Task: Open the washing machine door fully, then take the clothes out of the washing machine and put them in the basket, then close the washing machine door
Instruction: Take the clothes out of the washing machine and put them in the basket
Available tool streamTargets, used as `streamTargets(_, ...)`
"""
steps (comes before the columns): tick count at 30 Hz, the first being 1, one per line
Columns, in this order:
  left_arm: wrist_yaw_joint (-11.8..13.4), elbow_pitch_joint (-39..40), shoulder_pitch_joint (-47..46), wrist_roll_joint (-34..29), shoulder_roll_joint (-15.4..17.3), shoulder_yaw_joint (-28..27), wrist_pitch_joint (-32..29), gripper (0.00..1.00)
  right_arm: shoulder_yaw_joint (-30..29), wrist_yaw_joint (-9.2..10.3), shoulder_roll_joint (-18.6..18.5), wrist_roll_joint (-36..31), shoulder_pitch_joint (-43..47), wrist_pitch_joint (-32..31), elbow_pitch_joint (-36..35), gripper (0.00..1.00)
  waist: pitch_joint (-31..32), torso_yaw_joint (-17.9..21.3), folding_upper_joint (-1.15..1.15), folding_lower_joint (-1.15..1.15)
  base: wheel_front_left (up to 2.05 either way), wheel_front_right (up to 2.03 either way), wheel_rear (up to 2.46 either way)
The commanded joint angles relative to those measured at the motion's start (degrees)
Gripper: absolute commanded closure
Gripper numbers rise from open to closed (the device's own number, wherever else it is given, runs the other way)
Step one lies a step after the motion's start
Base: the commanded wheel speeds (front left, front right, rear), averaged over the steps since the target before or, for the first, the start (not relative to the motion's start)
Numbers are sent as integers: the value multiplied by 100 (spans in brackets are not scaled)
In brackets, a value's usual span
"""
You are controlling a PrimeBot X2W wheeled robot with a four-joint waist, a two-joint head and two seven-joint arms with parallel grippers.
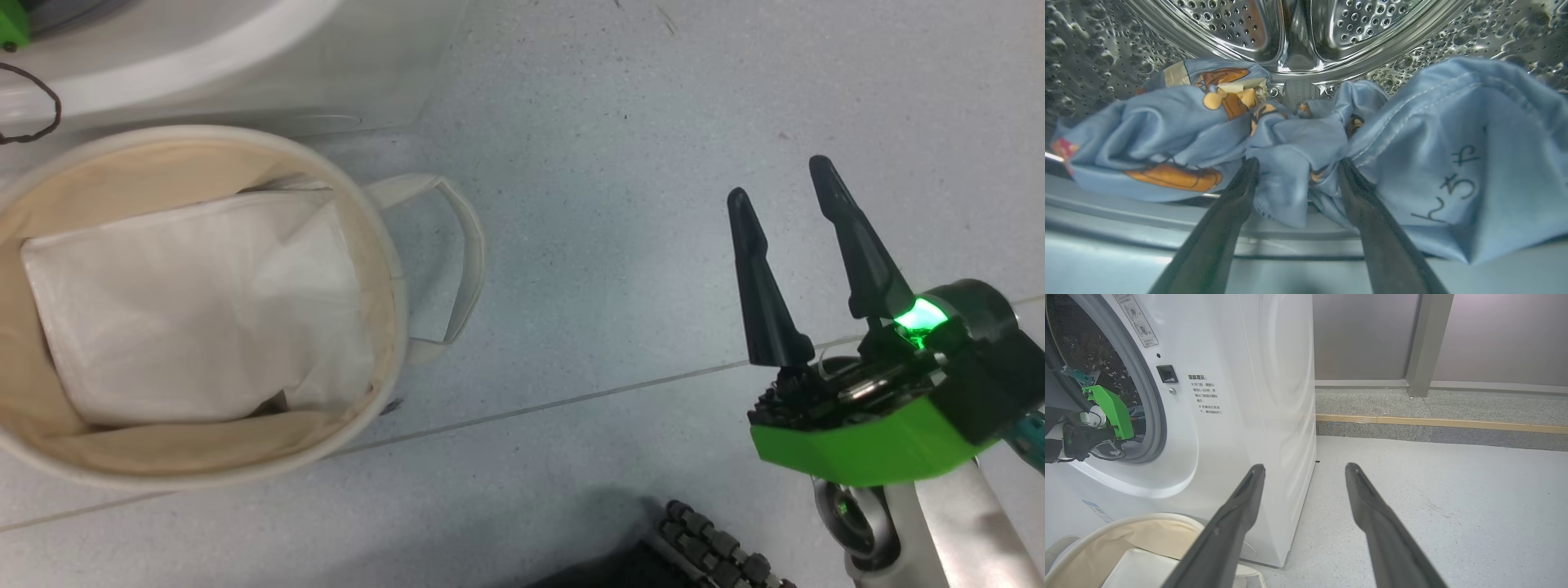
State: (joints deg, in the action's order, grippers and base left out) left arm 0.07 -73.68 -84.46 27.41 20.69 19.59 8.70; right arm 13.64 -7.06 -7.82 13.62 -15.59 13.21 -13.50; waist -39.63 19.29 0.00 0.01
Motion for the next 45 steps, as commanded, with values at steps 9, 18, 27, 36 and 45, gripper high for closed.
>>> streamTargets(9,-35,53,-103,29,149,-22,271,100,94,-43,18,-20,149,75,-104,0,112,-112,0,-1,0,0,0)
streamTargets(18,-514,219,714,257,-229,-89,603,100,331,-43,31,131,-33,117,148,0,930,-515,0,-1,0,0,0)
streamTargets(27,-745,1452,1967,493,-246,-143,628,100,581,-43,-10,377,-26,130,635,0,2081,-1002,0,-1,0,0,0)
streamTargets(36,-740,3474,2802,927,24,140,-223,100,728,-43,-65,622,241,45,991,0,3009,-1479,0,-1,0,0,0)
streamTargets(45,249,6985,3698,1240,647,-138,-1778,100,815,-43,-26,742,400,15,1082,0,3446,-1690,0,-1,0,0,0)
